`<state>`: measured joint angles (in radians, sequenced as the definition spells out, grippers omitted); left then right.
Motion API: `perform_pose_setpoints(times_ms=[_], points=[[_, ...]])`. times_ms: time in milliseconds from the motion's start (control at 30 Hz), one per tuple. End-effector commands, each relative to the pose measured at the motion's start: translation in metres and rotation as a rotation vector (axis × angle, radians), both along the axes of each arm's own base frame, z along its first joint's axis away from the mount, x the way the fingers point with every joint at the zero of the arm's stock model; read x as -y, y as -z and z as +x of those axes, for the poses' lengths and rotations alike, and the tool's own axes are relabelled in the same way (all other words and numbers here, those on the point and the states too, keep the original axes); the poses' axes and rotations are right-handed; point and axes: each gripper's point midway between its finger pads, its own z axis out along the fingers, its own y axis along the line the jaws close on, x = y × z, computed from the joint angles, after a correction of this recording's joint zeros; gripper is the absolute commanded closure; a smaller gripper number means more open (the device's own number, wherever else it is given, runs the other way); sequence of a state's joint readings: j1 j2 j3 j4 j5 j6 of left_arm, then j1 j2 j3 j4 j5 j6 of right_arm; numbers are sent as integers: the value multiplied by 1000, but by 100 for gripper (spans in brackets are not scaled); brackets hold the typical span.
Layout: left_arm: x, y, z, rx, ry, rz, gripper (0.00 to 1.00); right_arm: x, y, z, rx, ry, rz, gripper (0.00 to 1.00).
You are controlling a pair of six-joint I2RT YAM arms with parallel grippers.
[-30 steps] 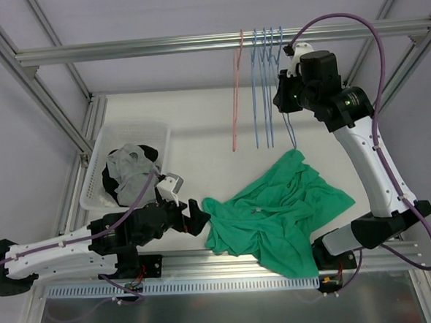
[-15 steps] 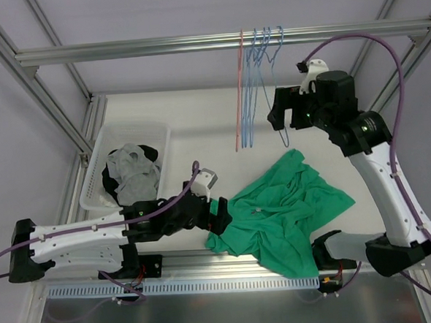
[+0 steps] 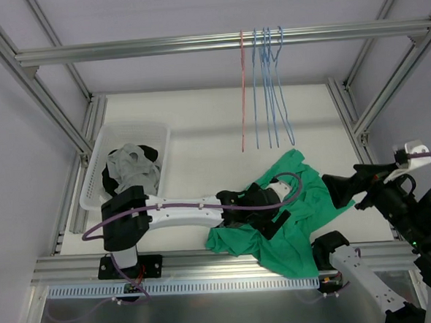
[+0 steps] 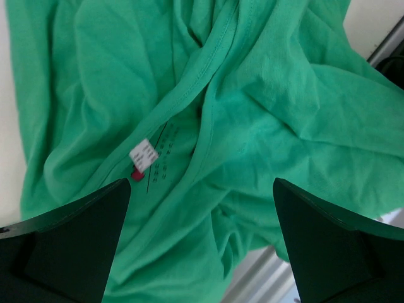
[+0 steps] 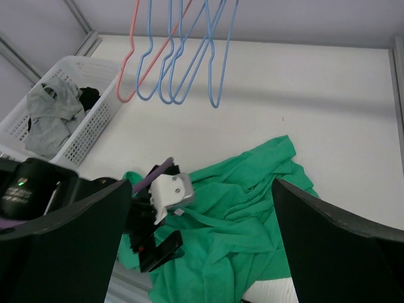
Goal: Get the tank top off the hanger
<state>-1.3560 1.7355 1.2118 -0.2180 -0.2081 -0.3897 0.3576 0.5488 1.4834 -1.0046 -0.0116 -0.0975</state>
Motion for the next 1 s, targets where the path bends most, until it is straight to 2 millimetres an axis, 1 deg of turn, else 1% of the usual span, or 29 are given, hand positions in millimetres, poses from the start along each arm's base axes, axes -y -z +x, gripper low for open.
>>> perform_pose_setpoints(times_ms=[0, 67, 100, 167, 200, 267, 300, 333, 367, 400, 433, 467, 500, 533, 567, 600, 633, 667, 700, 733, 767, 800, 833, 867, 900, 967], points=[[22, 9, -2, 11, 67, 21, 1, -3, 14, -28, -40, -80, -23, 1], [22, 27, 3, 19, 53, 65, 1, -2, 17, -39, -38, -102, -29, 0], [22, 44, 4, 14, 50, 105, 1, -1, 14, -46, -15, -112, -27, 0], [19, 62, 6, 18, 41, 150, 1, 1, 15, -52, -6, -115, -26, 0], [16, 77, 6, 11, 35, 185, 1, 1, 14, -55, 3, -119, -24, 1], [8, 92, 9, 15, -2, 233, 1, -1, 12, -64, 25, -145, -11, 0], [2, 106, 9, 11, -13, 267, 1, -1, 12, -66, 30, -152, -6, 0], [-4, 114, 8, 0, -40, 290, 6, -3, 10, -71, 42, -173, 2, 1], [-9, 120, 9, 0, -52, 308, 18, -4, 9, -73, 47, -182, 7, 1], [-17, 130, 8, -2, -67, 339, 36, -6, 8, -77, 52, -200, 14, 0], [-23, 134, 8, -10, -105, 348, 59, -7, 6, -80, 59, -205, 24, 1], [-30, 137, 8, -10, -128, 363, 87, -6, 1, -86, 82, -214, 35, 1], [-36, 137, 13, 16, -169, 370, 95, -6, -1, -90, 97, -221, 43, 0], [-49, 141, 13, 12, -216, 387, 100, -6, -5, -94, 116, -227, 49, 0], [-57, 139, 15, 18, -242, 394, 100, -4, -9, -99, 138, -227, 58, 1], [-68, 130, 21, 41, -288, 385, 100, -3, -11, -101, 149, -225, 59, 1], [-76, 124, 23, 43, -349, 367, 100, -3, -11, -102, 152, -225, 61, 1], [-88, 115, 27, 59, -393, 368, 100, -3, -11, -103, 155, -228, 61, 1], [-90, 87, 34, 79, -448, 294, 100, -3, -11, -104, 157, -233, 60, 1], [-108, 79, 40, 118, -521, 276, 100, -4, -10, -104, 159, -235, 61, 0], [-109, 45, 46, 138, -561, 176, 100, -4, -8, -103, 156, -236, 59, 1], [-117, 29, 49, 162, -589, 141, 100, -4, -5, -101, 151, -230, 57, 0], [-129, 13, 57, 212, -635, 107, 100, -4, -4, -100, 152, -229, 57, 0], [-134, -7, 60, 236, -661, 59, 100, -4, -3, -98, 152, -226, 58, 1], [-141, -41, 63, 254, -686, -32, 100, -4, -1, -97, 150, -224, 58, 1], [-153, -82, 73, 325, -723, -118, 100, -5, 1, -94, 149, -222, 60, 1]])
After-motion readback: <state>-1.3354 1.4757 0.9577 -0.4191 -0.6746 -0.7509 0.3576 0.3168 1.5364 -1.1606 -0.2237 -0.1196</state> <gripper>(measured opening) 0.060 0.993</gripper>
